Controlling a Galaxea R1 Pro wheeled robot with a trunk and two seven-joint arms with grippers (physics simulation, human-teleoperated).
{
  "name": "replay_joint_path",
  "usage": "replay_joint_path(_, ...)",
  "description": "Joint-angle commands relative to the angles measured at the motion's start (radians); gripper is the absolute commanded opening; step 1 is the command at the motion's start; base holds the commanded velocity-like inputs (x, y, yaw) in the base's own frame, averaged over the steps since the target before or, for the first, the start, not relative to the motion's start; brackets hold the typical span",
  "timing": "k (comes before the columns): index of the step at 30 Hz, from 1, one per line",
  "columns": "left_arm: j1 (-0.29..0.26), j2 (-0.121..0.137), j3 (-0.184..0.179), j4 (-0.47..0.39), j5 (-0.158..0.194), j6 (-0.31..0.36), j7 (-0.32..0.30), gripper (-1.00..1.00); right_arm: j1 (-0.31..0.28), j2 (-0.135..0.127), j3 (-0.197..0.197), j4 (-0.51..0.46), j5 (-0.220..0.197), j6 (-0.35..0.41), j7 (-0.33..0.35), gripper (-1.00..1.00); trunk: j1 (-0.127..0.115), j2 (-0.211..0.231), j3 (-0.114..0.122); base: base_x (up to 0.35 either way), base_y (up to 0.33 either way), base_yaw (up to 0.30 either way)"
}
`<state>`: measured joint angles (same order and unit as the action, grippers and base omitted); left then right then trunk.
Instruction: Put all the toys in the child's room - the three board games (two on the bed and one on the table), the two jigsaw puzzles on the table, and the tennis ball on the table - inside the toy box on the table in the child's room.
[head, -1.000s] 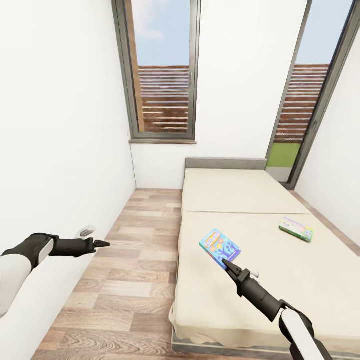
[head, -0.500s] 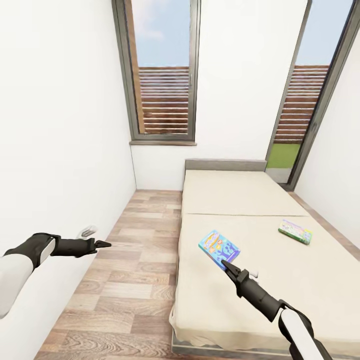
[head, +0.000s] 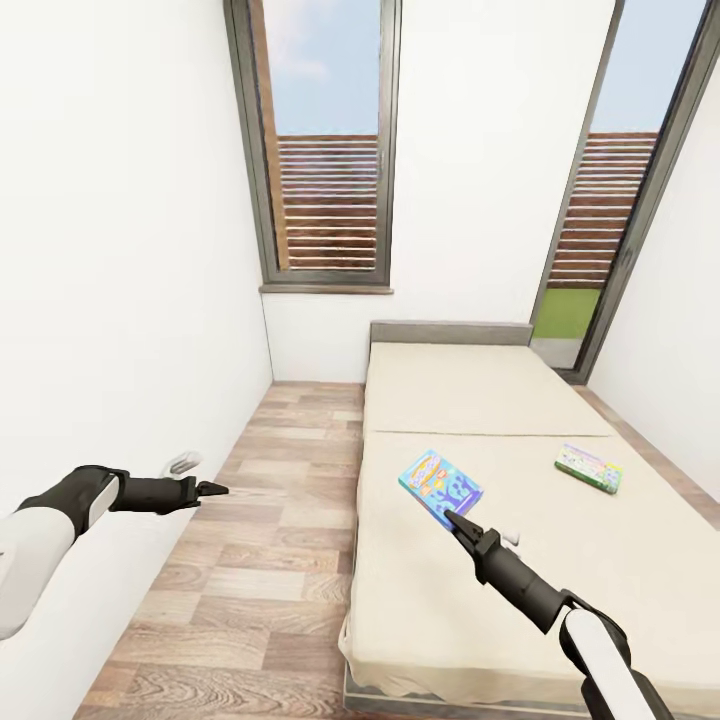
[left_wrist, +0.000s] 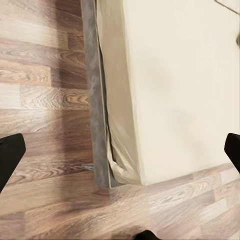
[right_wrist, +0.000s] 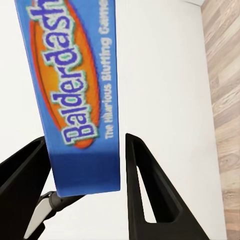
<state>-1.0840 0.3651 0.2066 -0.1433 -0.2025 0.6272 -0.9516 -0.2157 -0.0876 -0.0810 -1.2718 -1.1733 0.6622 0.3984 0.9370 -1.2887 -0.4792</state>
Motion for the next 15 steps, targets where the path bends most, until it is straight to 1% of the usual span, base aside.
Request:
replay_joint_path(1, -0.001, 0.0, 0.008, -0.001, -0.01, 0.006, -0.005, 1.0, -0.001, 0.0, -0.002, 0.0, -0.002, 0.006, 0.0, -1.0, -0.004, 0.007, 0.002, 0.0, 0.0, 0.0)
replay_joint_path(15, -0.001, -0.001, 0.007, -0.001, -0.01, 0.006, -0.004, 1.0, -0.001, 0.001, -0.002, 0.002, -0.002, 0.004, -0.002, -1.0, -0.058, 0.105, 0.046, 0.0, 0.0, 0.0)
